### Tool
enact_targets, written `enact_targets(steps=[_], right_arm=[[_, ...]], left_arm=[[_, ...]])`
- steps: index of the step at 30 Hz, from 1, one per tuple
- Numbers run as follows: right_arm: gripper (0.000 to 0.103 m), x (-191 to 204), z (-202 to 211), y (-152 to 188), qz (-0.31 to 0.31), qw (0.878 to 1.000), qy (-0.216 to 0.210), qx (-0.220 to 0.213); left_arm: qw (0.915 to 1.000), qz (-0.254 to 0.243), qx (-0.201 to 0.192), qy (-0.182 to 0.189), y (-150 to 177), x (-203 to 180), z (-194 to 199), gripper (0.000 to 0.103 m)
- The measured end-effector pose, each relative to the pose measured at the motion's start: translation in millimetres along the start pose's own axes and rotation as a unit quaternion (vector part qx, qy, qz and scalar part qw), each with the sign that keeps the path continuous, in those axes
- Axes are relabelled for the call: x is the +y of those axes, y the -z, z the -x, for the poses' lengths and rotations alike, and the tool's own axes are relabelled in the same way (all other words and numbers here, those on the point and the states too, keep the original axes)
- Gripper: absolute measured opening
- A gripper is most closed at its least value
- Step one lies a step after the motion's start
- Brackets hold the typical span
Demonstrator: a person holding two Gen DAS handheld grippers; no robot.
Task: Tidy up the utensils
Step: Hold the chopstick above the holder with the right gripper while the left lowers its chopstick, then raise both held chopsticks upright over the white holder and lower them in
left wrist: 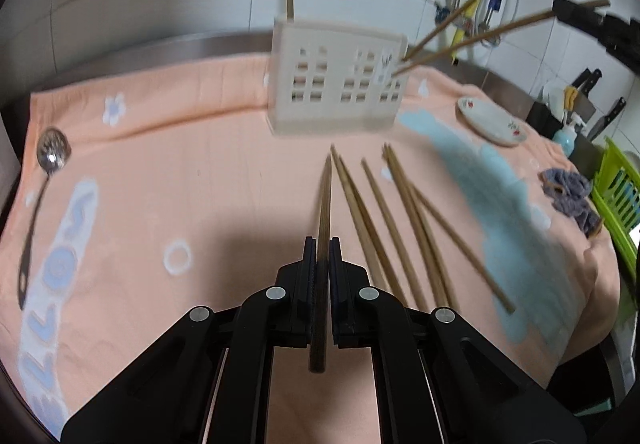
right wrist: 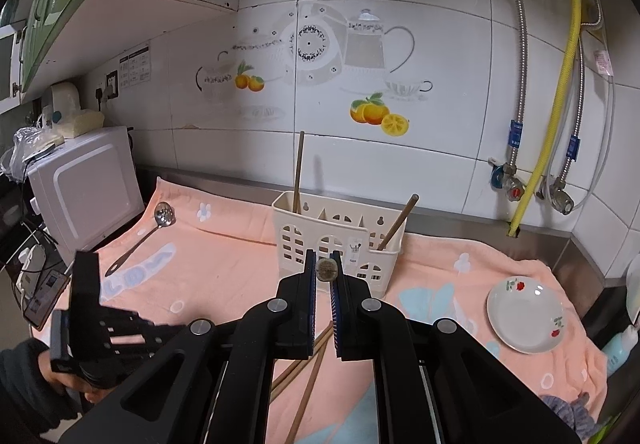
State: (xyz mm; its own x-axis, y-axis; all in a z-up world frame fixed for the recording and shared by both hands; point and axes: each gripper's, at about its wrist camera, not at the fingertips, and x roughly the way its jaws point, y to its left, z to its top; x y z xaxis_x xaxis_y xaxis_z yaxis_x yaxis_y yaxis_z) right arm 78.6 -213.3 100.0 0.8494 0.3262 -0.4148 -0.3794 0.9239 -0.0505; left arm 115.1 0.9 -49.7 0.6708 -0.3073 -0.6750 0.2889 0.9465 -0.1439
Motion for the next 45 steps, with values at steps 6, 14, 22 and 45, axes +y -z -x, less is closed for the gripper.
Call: enact_targets(steps=[6, 14, 22, 45], right_arm=[[0.006, 3.4, -1.2, 2.5, 0.002, 1.000, -0.002, 0.004], [0.006, 2.9, -2.2, 3.7, 0.001, 1.000, -0.002, 0.006], [0.006, 2.7, -2.9, 3.2, 0.002, 1.000, -0.001, 0.007], [0.006, -13.8, -11.1, -16.5, 0.001, 1.000, 0.019, -0.002]], left_arm=[[0.9996, -0.002, 0.028, 0.001, 18.0, 1.6, -15.9, 0.005], [0.9989, -0.010, 0.046, 0.002, 27.2, -2.4, -24.6, 0.005], [0.9976, -0.018, 0.065, -0.014, 30.2, -4.8, -30.7, 0.009], [0.9985, -0.028, -0.041, 0.022, -67.8, -14.1, 40.3, 0.006]])
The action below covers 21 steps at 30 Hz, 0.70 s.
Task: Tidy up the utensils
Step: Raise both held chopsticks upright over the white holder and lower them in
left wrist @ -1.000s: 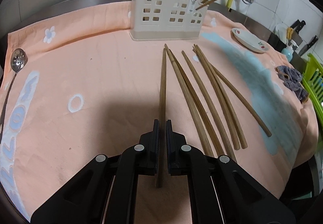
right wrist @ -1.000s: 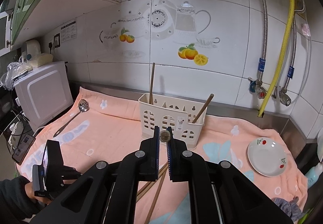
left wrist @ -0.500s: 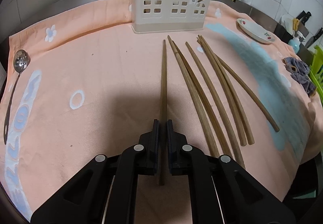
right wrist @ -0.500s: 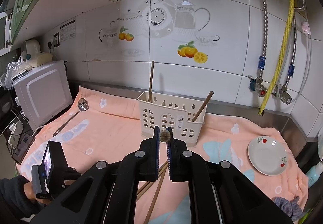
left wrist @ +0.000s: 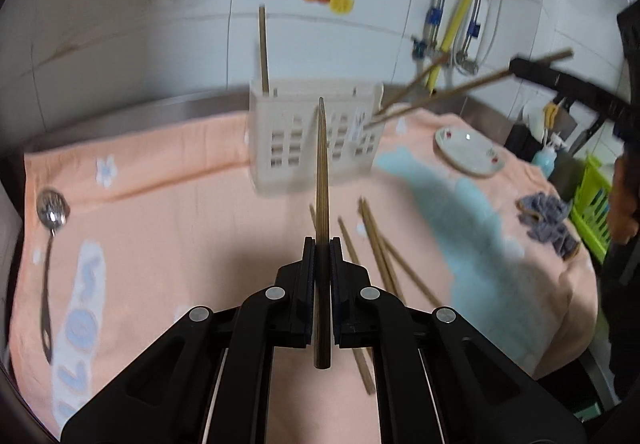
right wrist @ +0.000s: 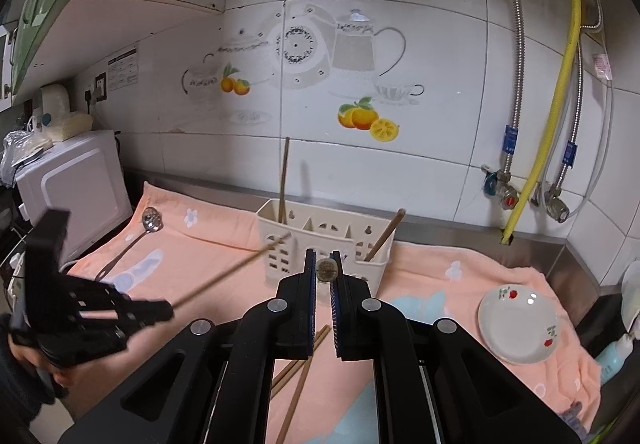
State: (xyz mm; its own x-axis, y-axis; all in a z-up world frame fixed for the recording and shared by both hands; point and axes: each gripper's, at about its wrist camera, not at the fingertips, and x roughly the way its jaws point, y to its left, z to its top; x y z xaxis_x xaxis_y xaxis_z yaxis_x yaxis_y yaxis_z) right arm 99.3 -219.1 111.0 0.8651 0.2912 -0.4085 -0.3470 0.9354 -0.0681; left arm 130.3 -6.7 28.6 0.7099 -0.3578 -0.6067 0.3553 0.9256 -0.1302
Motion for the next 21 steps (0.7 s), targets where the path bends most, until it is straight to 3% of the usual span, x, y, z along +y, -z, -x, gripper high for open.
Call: enact_targets(steps=[5, 15, 21], right_arm=[[0.006, -8.4, -0.3, -11.4, -0.001, 1.000, 0.011, -0.008], [0.006, -21.4, -8.0, -26.5, -0.001, 1.000, 0.023, -0.010], [0.006, -24.7, -18.7, -39.7, 0.005, 1.000, 0.027, -0.006]], left_arm=[[0.9996, -0.025, -0.010, 0.004, -30.7, -5.4, 10.7, 0.006], [0.9981, -0.038, 0.046, -0.015, -59.7, 11.8, -3.5, 0.006], [0.9930, -0.072, 0.087, -0.036, -83.9, 13.5, -8.2, 0.006]])
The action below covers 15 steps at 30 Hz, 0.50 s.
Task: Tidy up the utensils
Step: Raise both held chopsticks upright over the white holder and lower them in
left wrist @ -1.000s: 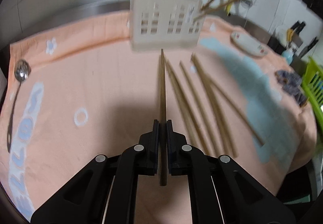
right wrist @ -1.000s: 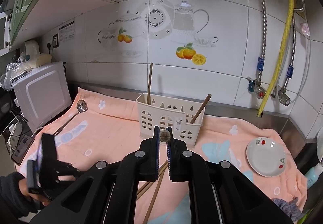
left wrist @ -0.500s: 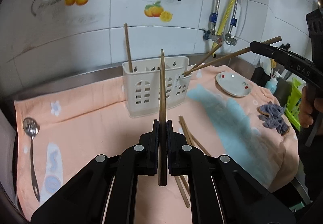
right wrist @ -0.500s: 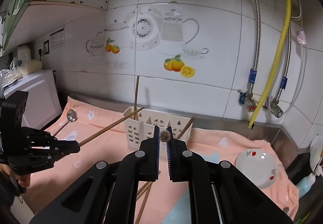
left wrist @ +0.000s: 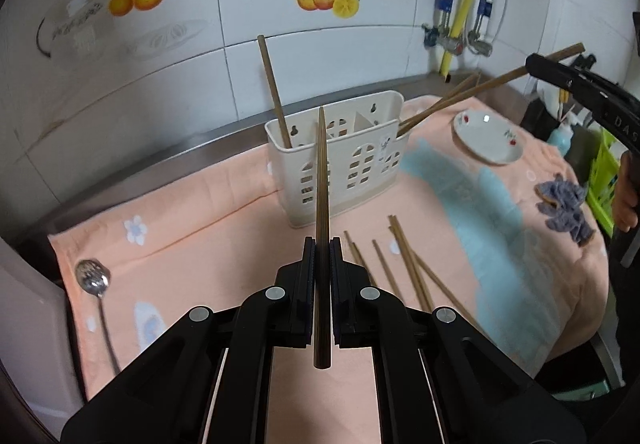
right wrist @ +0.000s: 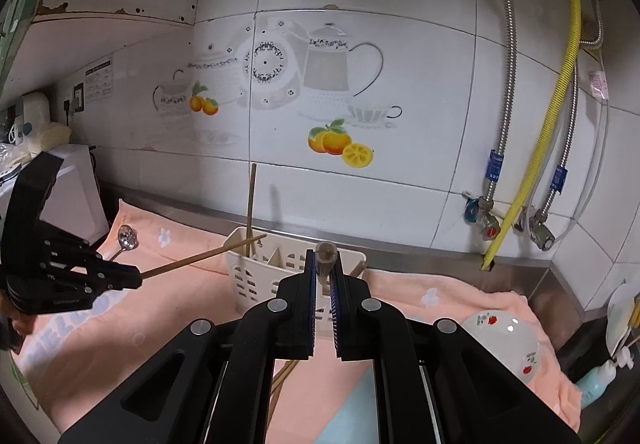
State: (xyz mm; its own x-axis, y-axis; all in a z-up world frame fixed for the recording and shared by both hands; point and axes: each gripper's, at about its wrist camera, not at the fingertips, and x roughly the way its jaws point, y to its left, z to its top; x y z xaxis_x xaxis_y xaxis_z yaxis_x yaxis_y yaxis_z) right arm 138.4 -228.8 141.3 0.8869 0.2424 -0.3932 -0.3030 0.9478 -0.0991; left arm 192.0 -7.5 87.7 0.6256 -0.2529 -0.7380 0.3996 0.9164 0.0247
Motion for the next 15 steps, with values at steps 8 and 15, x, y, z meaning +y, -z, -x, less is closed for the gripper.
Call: enact_targets(steps=[8, 15], right_arm=[[0.006, -8.7, -25.4, -18.6, -0.007, 1.000, -0.011, 0.019], [0.006, -15.6, -53.0, -32.3, -0.013, 0.998, -0.019, 0.053]], left_arm=[[0.9984, -0.027, 0.045, -0.023, -32.0, 6.9, -4.6, 0.006], [0.9981, -0.024, 0.056, -0.002, -62.7, 9.2, -13.3, 0.006]])
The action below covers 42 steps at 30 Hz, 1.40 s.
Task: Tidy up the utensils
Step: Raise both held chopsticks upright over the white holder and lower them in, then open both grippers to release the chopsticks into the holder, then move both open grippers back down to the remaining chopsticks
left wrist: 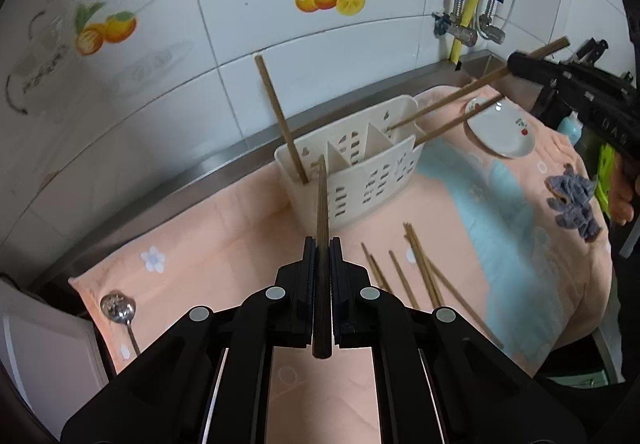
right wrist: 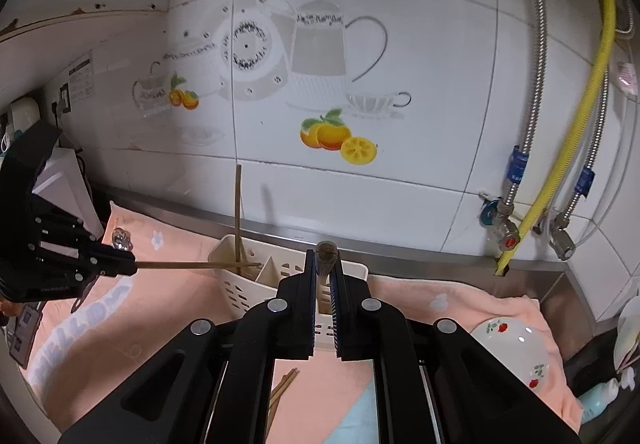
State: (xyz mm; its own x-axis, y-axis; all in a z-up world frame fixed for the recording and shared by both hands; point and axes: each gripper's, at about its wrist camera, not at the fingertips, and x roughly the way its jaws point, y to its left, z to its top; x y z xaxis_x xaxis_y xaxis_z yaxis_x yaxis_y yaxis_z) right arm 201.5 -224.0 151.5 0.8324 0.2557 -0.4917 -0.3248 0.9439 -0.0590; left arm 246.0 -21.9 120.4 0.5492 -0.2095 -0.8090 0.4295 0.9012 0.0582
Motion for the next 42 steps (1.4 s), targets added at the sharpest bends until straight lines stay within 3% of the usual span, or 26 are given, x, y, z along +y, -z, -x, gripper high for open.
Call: enact_targets(steps=[8, 13, 14, 16, 18, 22, 29, 31, 36, 40, 42], right_arm=[[0.006, -9.4, -33.1, -11.5, -0.009, 0.998, -0.009, 0.057], [0.007, -11.1, -47.1, -9.2, -0.013, 0.998, -0.003, 0.068], [0.007, -10.8, -48.3, -8.2, -0.013, 0.998, -0.002, 0.067], [0.007, -11.0, -47.1, -5.4, -0.015, 0.998, -0.002, 0.062], [0.008, -10.1, -43.4, -4.1, -0.011, 0.999, 0.004, 0.053], [0.011, -7.5, -28.9, -1.9, -0.003, 0.999, 0.015, 0.029], [0.022, 13.6, 4.9, 16.6, 0.017, 1.000, 0.020, -0.011], [0.023, 22.0, 12.6, 28.6, 0.022, 0.999, 0.019, -0.015], [0.027, 35.2, 23.5, 61.3, 0.019, 1.000, 0.010, -0.008], [0.028, 39.7, 27.0, 92.9, 0.014, 1.000, 0.013, 0.007], [0.028, 40.9, 27.3, 107.4, 0.010, 1.000, 0.014, 0.015]], left_arm=[[0.9995, 0.021, 0.005, 0.024, -32.3, 5.2, -12.1, 0.007], [0.9994, 0.033, -0.003, 0.010, -40.8, 8.1, -21.0, 0.011], [0.9995, 0.032, -0.005, 0.006, -40.7, 7.3, -23.7, 0.014], [0.9994, 0.034, -0.011, -0.002, -38.9, 7.8, -25.8, 0.040], [0.9991, 0.030, -0.026, -0.014, -36.7, 6.6, -24.3, 0.053], [0.9971, 0.032, -0.062, -0.029, -30.8, 8.2, -13.8, 0.067], [0.9830, 0.037, -0.176, -0.036, 0.4, -0.7, 24.7, 0.092], [0.9817, 0.027, -0.182, -0.048, 11.0, -8.0, 26.5, 0.093], [0.9903, 0.018, -0.132, -0.041, 39.9, -20.9, 7.9, 0.093], [0.9865, 0.008, -0.159, -0.041, 68.5, -28.3, 3.8, 0.093], [0.9884, 0.014, -0.146, -0.037, 80.5, -31.0, -0.1, 0.093]])
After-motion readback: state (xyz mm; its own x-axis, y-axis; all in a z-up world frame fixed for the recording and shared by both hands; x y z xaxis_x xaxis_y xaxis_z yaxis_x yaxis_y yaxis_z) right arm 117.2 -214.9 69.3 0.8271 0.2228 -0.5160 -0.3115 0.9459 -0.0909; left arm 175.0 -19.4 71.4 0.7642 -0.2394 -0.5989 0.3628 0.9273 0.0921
